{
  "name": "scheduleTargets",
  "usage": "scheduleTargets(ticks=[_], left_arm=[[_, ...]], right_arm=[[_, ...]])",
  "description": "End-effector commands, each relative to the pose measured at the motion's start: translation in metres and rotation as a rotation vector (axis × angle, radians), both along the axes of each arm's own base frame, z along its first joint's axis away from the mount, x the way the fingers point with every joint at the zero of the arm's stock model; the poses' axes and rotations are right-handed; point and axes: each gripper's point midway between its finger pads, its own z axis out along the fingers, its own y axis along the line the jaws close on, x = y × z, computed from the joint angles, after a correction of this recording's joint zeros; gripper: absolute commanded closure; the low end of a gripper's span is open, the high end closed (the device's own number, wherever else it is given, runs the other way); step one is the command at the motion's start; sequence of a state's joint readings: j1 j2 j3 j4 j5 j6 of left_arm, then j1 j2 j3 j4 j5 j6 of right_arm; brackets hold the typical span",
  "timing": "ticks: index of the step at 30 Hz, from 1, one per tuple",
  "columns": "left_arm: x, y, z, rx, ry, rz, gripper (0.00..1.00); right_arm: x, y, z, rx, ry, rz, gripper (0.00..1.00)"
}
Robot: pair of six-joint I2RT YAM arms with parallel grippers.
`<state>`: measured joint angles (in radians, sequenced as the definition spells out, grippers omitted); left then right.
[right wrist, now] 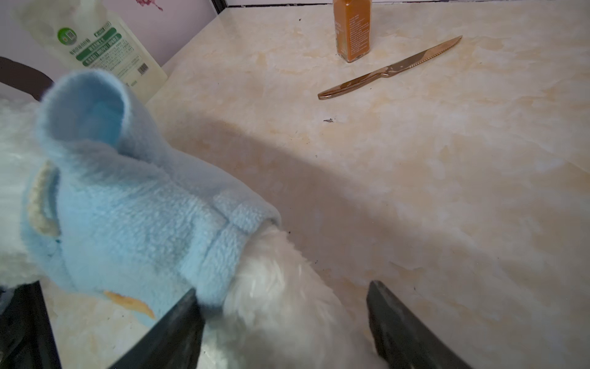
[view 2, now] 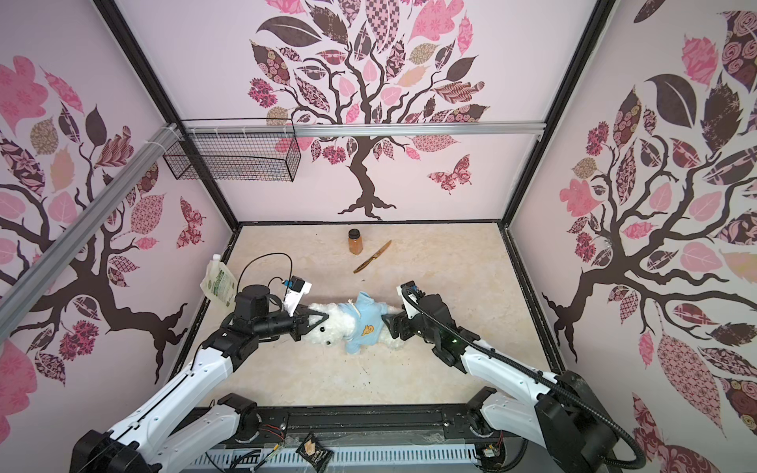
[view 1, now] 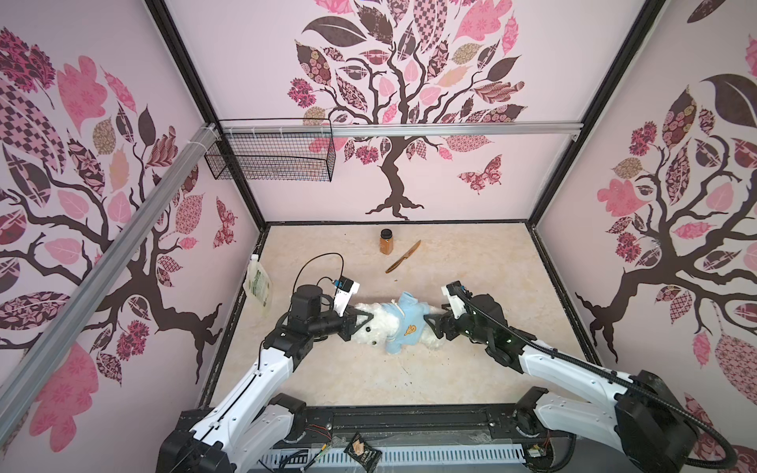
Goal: Dress the teddy bear
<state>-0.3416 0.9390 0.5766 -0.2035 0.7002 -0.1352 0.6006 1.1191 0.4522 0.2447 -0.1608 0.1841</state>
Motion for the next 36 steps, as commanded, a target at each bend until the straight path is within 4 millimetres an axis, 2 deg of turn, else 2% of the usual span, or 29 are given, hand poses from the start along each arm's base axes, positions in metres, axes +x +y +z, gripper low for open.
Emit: scheduleTargets(ticks=[1, 4, 7, 9, 10, 14, 16, 20, 22, 24, 26, 28, 31, 36], left_arm=[[0.006, -0.007, 0.037, -0.06, -0.071, -0.028, 1.0], [0.007, -0.007, 0.034, -0.059, -0.057, -0.026, 1.0], [0.013, -0.005, 0.027, -0.047, -0.024, 0.011, 1.0], [0.021, -0.002, 0.019, -0.025, 0.003, 0.053, 1.0], [0.025, 0.001, 0.014, -0.006, 0.024, 0.08, 0.98], [0.039, 0.011, -0.002, 0.105, 0.086, 0.149, 0.55], [0.046, 0.019, -0.002, 0.17, 0.087, 0.189, 0.41], [0.07, 0.055, 0.017, 0.308, -0.006, 0.397, 0.25], [0.073, 0.069, 0.03, 0.358, -0.065, 0.486, 0.23], [0.069, 0.069, 0.045, 0.39, -0.138, 0.522, 0.22], [0.056, 0.046, 0.056, 0.367, -0.205, 0.471, 0.24], [0.04, 0.017, 0.052, 0.311, -0.203, 0.391, 0.28], [0.014, -0.025, 0.027, 0.291, -0.179, 0.278, 0.31], [-0.016, -0.087, -0.021, 0.398, -0.205, 0.121, 0.28]], right_arm=[[-0.004, 0.002, -0.007, 0.015, 0.058, 0.021, 0.28], [-0.016, 0.014, -0.002, 0.081, 0.053, 0.108, 0.38], [-0.024, 0.024, 0.003, 0.138, 0.069, 0.166, 0.57], [-0.029, 0.029, 0.0, 0.167, 0.117, 0.191, 0.7], [-0.031, 0.032, -0.003, 0.182, 0.149, 0.196, 0.74], [-0.044, 0.044, -0.02, 0.3, 0.341, 0.212, 0.78], [-0.048, 0.049, -0.027, 0.366, 0.43, 0.203, 0.79], [-0.04, 0.05, -0.039, 0.387, 0.511, 0.132, 0.74], [-0.029, 0.046, -0.043, 0.36, 0.505, 0.089, 0.7], [-0.017, 0.039, -0.046, 0.349, 0.498, 0.053, 0.66], [-0.005, 0.03, -0.049, 0.358, 0.503, 0.025, 0.64], [0.005, 0.023, -0.05, 0.367, 0.509, 0.013, 0.63], [0.013, 0.017, -0.056, 0.342, 0.513, 0.004, 0.63], [0.015, 0.01, -0.068, 0.351, 0.547, 0.0, 0.64]])
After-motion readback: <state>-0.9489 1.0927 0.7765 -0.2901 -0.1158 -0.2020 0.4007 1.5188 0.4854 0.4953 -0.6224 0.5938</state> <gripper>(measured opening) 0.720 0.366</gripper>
